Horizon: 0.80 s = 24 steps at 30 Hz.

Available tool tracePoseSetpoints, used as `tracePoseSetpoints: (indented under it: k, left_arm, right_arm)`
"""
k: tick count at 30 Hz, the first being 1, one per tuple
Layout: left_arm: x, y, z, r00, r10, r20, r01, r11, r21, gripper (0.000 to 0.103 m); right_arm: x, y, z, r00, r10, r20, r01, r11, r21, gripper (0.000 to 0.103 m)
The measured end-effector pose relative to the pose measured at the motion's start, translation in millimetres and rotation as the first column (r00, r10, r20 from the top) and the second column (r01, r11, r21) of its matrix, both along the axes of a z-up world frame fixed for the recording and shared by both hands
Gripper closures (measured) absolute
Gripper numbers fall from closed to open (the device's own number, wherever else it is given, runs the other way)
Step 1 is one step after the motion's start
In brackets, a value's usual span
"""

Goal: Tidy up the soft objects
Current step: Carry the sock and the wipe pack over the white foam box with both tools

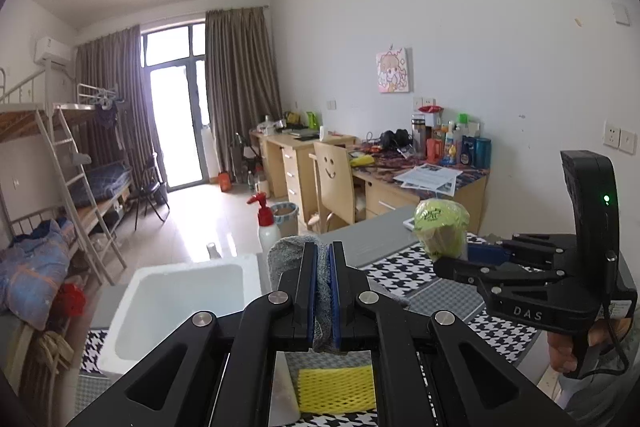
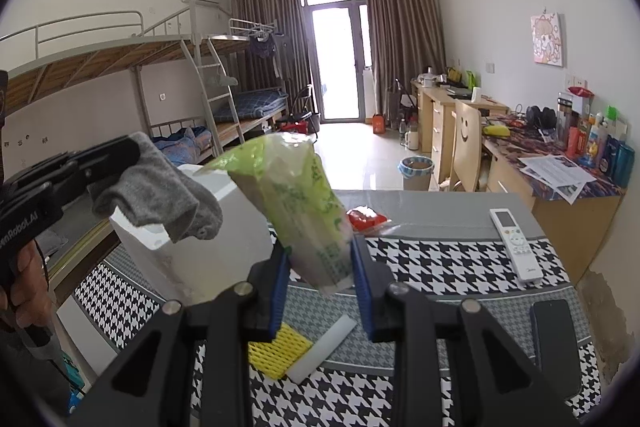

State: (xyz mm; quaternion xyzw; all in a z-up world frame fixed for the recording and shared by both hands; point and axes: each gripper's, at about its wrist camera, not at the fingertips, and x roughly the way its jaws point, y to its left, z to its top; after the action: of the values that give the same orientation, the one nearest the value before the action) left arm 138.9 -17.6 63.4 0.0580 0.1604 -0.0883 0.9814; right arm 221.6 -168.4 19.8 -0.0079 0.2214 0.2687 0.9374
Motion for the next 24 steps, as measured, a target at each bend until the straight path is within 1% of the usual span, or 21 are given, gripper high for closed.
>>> tracePoseSetpoints:
  k: [9,16,24]
  left_arm:
    - [5.1,12.8,15.3,0.999,0.012,0.041,-0.011,1.000,-0.018,0.097]
    - [8.2,25.2,21.1,0.996,0.061,0.071,-0.060,0.998,-0.020,0.097]
    - [12.8,44.4,18.9,0.990,0.126,0.069,-0.125,0.992,-0.018,0.097]
  right_arm:
    - [-5.1,14.6,10.4,0.999,0.022,0.028,-0.022,1.000,-0.007,0.069]
    - [-6.1,30.7,18.3,0.997,0.058,0.046,-0.058,0.998,-0.010,0.069]
    - [-0.6,50.9,19.1,0.994,0.098,0.039,-0.097,0.995,-0.012,0.069]
